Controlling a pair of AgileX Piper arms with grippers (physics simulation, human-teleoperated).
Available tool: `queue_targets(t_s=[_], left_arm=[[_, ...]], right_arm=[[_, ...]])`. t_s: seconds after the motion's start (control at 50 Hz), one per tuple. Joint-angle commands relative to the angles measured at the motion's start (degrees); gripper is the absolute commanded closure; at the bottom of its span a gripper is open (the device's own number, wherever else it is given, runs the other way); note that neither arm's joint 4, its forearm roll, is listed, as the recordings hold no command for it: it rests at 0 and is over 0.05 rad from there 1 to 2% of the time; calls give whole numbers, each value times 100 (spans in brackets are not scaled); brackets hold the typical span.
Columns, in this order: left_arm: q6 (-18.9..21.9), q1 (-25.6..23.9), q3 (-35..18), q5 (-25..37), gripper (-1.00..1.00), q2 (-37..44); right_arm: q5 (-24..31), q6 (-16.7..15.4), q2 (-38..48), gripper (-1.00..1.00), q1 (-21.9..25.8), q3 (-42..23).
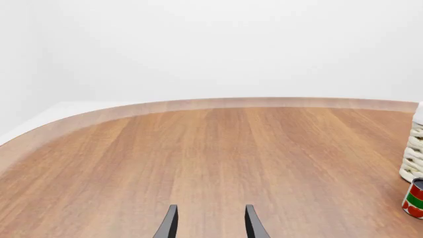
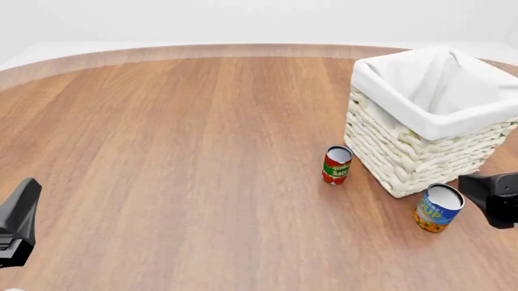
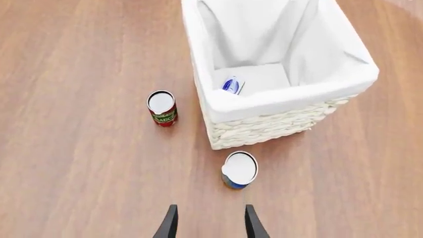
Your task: Pick up the alphabet soup and the cream cheese box, and put them in the basket.
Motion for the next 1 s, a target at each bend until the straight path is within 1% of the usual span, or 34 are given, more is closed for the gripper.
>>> queue_targets(t_s=[0.02,0.14,0.24,0.54,0.66,0.7,0.86,1.0], left_arm=[[0,0,0,0,-100,0],[0,0,0,0,-100,0],[0,0,0,0,-100,0],[0,0,0,0,-100,0],[0,0,0,0,-100,0],[0,0,0,0,-100,0],[0,0,0,0,-100,0],[0,0,0,0,-100,0]], right_arm=[[-21,-6,3,-100,-75,214],[-44,-51,65,-100,-149,260],[-117,-61,66,-100,-150,460],[-151,-71,102,-100,-256,593],[-166,-45,65,-100,-326,639],[-126,7,-25,-100,-287,718],[-169,56,-80,-100,-372,890],[-139,120,-201,-100,-344,1064]])
